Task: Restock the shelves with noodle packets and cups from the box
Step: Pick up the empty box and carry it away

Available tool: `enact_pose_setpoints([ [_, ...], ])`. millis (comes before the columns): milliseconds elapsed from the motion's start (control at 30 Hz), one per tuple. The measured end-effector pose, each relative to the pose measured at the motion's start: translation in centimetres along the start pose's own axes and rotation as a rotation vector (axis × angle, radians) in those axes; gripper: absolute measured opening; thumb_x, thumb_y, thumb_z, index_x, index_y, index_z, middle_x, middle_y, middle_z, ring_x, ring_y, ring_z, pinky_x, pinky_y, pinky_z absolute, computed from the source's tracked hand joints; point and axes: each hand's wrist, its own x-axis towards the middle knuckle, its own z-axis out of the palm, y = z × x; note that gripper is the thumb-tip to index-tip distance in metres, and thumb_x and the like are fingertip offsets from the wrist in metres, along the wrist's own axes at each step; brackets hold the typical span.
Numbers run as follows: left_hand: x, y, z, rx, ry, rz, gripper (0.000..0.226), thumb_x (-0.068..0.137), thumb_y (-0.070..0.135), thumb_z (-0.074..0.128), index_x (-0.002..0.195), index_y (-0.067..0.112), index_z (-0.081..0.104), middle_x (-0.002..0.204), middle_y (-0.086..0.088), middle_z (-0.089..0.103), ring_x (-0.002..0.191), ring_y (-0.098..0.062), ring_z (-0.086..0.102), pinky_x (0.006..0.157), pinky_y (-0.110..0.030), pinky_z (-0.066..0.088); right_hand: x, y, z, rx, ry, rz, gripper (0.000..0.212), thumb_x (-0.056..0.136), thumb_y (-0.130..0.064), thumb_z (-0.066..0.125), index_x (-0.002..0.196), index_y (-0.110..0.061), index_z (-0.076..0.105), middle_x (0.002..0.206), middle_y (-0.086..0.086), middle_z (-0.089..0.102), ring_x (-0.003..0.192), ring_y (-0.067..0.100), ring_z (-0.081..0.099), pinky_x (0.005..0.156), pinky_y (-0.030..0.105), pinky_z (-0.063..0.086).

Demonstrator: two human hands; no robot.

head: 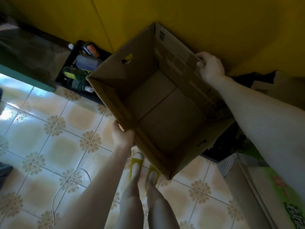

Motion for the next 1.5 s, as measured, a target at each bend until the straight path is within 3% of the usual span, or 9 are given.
enact_pose_setpoints([
  [167,1.0,0.2,0.2,-0.046,0.002,-0.023,0.058,0.088,-0.01,0.045,0.137,0.017,0.031,0.09,-0.007,0.056,0.079,-0.032,0.063,0.064,-0.042,0.057,2.0,-1.0,0.7,-0.056,-0.042,-0.019,0.037,0.099,-0.013,0.034,0.134,-0.021,0.044,0.131,0.013,0.052,0.12,0.033,0.047,0.093,0.041,0.042],
  [333,1.1,-0.3,1.0,-0.086,0.026,-0.006,0.059,0.088,-0.012,0.043,0.138,0.016,0.03,0.088,-0.007,0.056,0.068,-0.024,0.061,0.062,-0.041,0.057,3.2,-0.7,1.6,-0.023,-0.056,0.013,0.037,0.097,-0.008,0.036,0.129,-0.02,0.05,0.129,0.013,0.054,0.117,0.033,0.05,0.094,0.039,0.043],
  [500,1.4,-1.9,3.4,-0.124,0.046,-0.005,0.059,0.088,-0.011,0.044,0.139,0.014,0.029,0.089,-0.002,0.054,0.07,-0.022,0.061,0.061,-0.038,0.056,4.3,0.1,3.0,0.035,-0.002,0.015,0.04,0.096,-0.003,0.034,0.131,-0.016,0.05,0.13,0.012,0.054,0.12,0.031,0.049,0.096,0.036,0.042],
  [667,1.5,-3.6,6.0,-0.149,0.039,-0.029,0.064,0.086,-0.01,0.044,0.139,0.022,0.025,0.088,-0.011,0.057,0.065,-0.021,0.059,0.061,-0.04,0.055,5.1,2.4,4.2,0.084,0.022,0.064,0.04,0.097,-0.004,0.033,0.132,-0.015,0.049,0.132,0.012,0.052,0.122,0.03,0.048,0.1,0.037,0.041],
  [800,1.4,-5.0,7.7,-0.175,0.013,-0.082,0.067,0.087,-0.007,0.046,0.139,0.028,0.022,0.103,-0.015,0.058,0.074,-0.026,0.063,0.068,-0.043,0.057,5.2,4.4,4.9,0.083,0.01,0.059,0.039,0.098,-0.008,0.03,0.133,-0.017,0.048,0.133,0.013,0.051,0.122,0.031,0.047,0.1,0.037,0.04],
  [967,1.1,-5.4,8.8,-0.237,-0.012,-0.109,0.062,0.093,0.002,0.045,0.141,0.032,0.021,0.095,-0.004,0.06,0.08,-0.025,0.066,0.068,-0.043,0.058,5.8,4.5,4.6,0.054,0.019,-0.022,0.04,0.098,-0.007,0.027,0.129,-0.014,0.052,0.13,0.015,0.053,0.119,0.034,0.048,0.098,0.038,0.04],
  [1133,0.3,-4.9,10.8,-0.372,-0.038,-0.2,0.059,0.094,-0.003,0.04,0.14,0.031,0.025,0.121,-0.003,0.05,0.1,-0.029,0.063,0.078,-0.05,0.056,7.4,3.6,4.3,0.008,0.033,-0.069,0.043,0.096,-0.003,0.029,0.127,-0.017,0.054,0.128,0.013,0.055,0.118,0.034,0.049,0.094,0.033,0.041],
  [1367,1.3,-5.4,13.3,-0.417,-0.014,-0.236,0.056,0.095,-0.002,0.04,0.139,0.03,0.027,0.123,-0.005,0.05,0.104,-0.03,0.06,0.081,-0.05,0.055,9.0,3.5,5.5,-0.106,0.0,-0.075,0.047,0.096,-0.003,0.029,0.134,-0.024,0.047,0.132,0.014,0.052,0.122,0.037,0.045,0.105,0.045,0.036],
  [1500,2.2,-6.0,14.3,-0.398,-0.001,-0.226,0.051,0.094,-0.003,0.039,0.136,0.026,0.03,0.11,0.0,0.052,0.09,-0.023,0.061,0.079,-0.046,0.056,9.9,4.7,6.9,-0.149,-0.039,-0.067,0.052,0.093,0.001,0.039,0.139,-0.022,0.039,0.136,0.014,0.047,0.126,0.036,0.041,0.109,0.051,0.03],
])
